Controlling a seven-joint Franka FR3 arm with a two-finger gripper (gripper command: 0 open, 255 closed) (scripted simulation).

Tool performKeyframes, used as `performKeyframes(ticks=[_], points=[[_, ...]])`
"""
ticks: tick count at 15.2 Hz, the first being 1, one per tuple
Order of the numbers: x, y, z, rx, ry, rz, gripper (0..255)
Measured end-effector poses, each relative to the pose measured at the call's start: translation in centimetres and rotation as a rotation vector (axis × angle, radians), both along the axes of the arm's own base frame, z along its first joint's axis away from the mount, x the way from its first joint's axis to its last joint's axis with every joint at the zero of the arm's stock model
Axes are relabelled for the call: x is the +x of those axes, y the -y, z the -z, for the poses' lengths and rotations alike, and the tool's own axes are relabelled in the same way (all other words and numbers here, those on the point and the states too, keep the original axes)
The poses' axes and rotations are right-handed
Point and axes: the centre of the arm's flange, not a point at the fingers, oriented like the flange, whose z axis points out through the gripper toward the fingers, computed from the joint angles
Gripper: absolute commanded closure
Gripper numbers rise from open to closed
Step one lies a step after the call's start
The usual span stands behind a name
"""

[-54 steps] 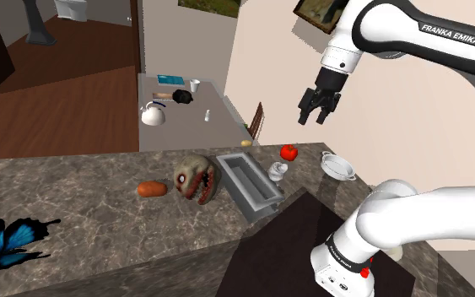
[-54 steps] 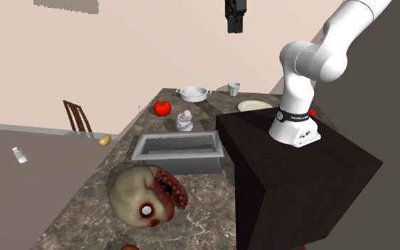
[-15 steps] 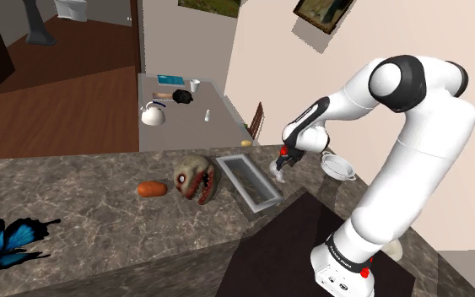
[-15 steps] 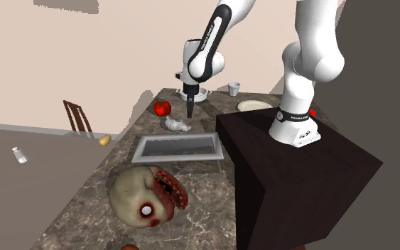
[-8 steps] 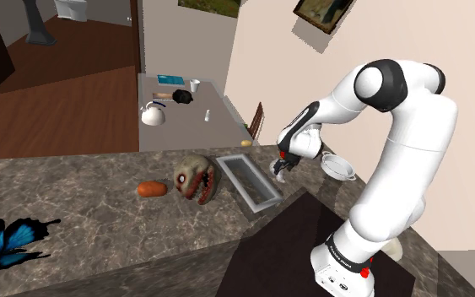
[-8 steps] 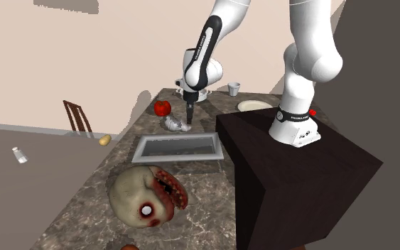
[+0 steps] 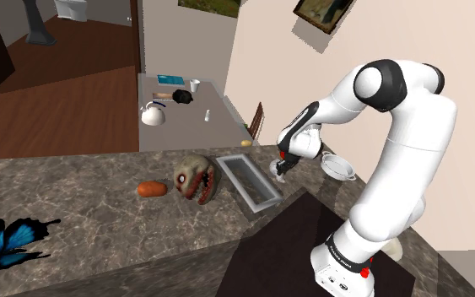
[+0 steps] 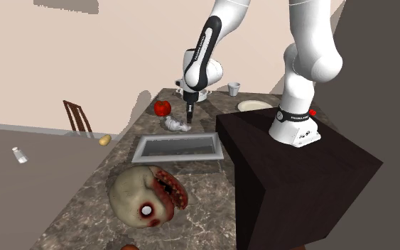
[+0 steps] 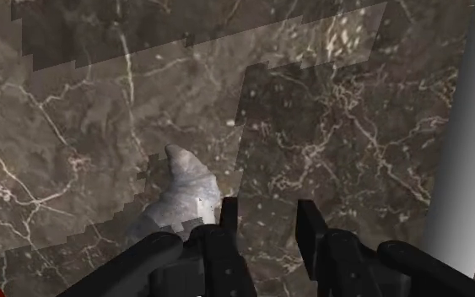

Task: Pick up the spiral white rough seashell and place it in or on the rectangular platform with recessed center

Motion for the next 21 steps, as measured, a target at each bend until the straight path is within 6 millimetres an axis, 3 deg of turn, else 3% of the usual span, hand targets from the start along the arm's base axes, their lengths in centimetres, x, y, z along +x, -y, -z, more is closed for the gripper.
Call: performKeyframes(ticks=[7,8,10,16,21], points=[[0.0,0.0,0.0,0.0,0.0,0.0,255],[0.0,0.0,0.0,0.0,0.0,0.0,0],[0.3,0.9,0.2,0.024,0.0,0.018,0],[0.7,11.4,3.5,0.332,0.002,0.26,0],[1.1,12.1,6.4,0.38,0.005,0.29,0]])
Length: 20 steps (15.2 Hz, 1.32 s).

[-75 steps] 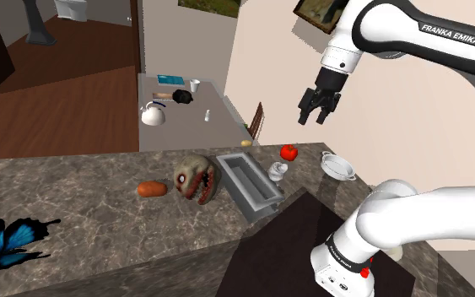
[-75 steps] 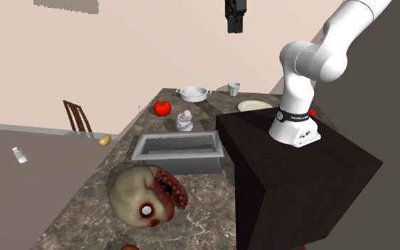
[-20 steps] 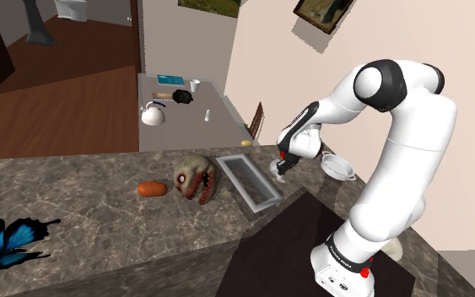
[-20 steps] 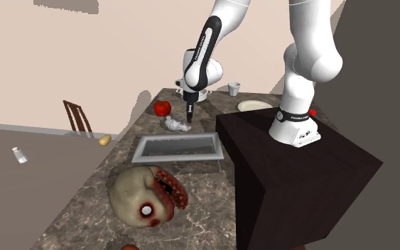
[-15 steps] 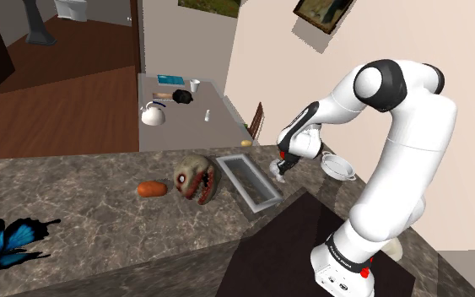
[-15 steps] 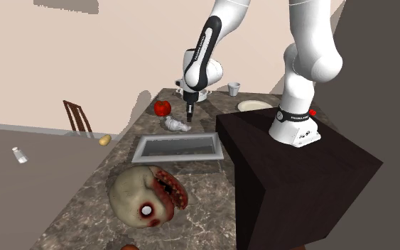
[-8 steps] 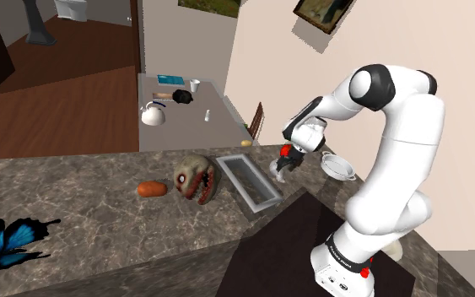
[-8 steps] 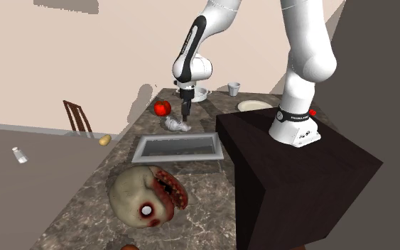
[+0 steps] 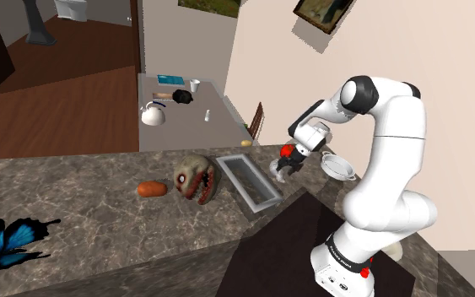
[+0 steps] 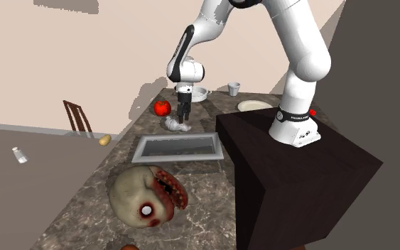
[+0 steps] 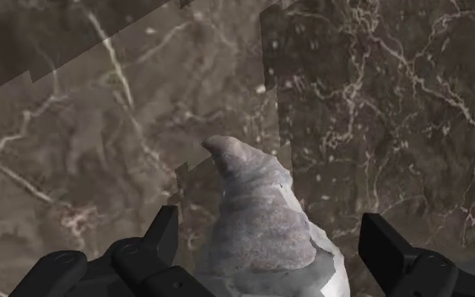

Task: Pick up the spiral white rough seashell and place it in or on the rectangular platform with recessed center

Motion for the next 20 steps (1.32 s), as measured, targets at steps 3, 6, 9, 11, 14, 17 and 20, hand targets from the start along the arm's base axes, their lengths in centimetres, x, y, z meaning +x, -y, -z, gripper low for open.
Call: performKeyframes(ticks=[3,6,9,11,14,17,20], points=[[0.1,-0.5,1.5,0.002,0.0,0.001,0],[0.1,-0.6,1.7,0.002,0.0,0.001,0],[0.2,-0.6,1.7,0.002,0.0,0.001,0],[0.2,-0.6,1.7,0.002,0.001,0.001,255],[0.1,-0.7,1.8,0.002,0.0,0.001,255],[0.1,-0.7,1.8,0.002,0.0,0.001,255],[0.2,-0.7,1.8,0.002,0.0,0.001,255]])
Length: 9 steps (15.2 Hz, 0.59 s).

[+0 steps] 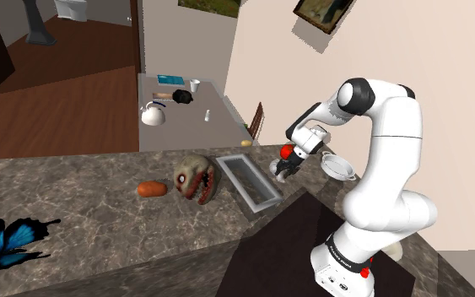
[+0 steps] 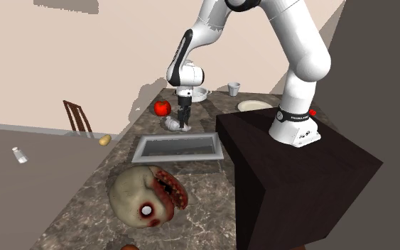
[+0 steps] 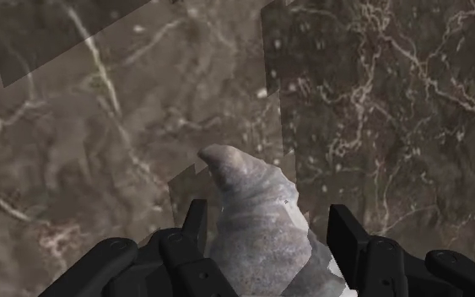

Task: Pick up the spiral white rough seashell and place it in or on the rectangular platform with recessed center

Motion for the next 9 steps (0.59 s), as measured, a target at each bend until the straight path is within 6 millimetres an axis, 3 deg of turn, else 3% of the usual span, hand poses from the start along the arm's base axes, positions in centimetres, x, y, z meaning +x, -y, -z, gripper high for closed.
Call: performKeyframes(ticks=[9], points=[[0.0,0.0,-4.2,-0.001,0.0,0.001,255]])
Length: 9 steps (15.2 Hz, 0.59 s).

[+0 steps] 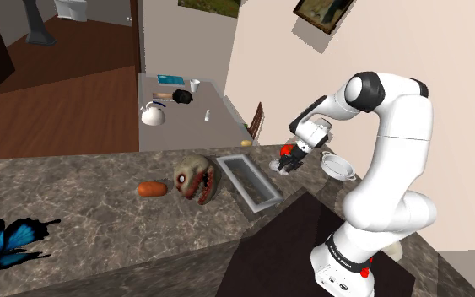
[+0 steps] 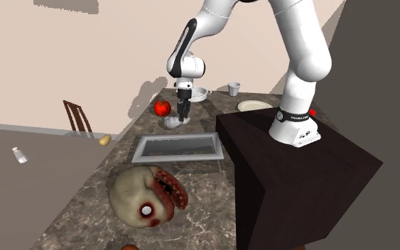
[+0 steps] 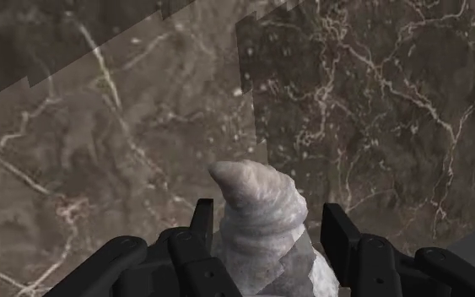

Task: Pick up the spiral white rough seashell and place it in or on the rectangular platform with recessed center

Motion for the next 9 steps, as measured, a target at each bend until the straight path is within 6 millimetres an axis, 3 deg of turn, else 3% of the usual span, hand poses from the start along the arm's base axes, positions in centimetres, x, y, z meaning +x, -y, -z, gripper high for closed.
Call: performKeyframes(ticks=[9], points=[[0.0,-0.1,-4.7,0.0,0.0,0.0,255]])
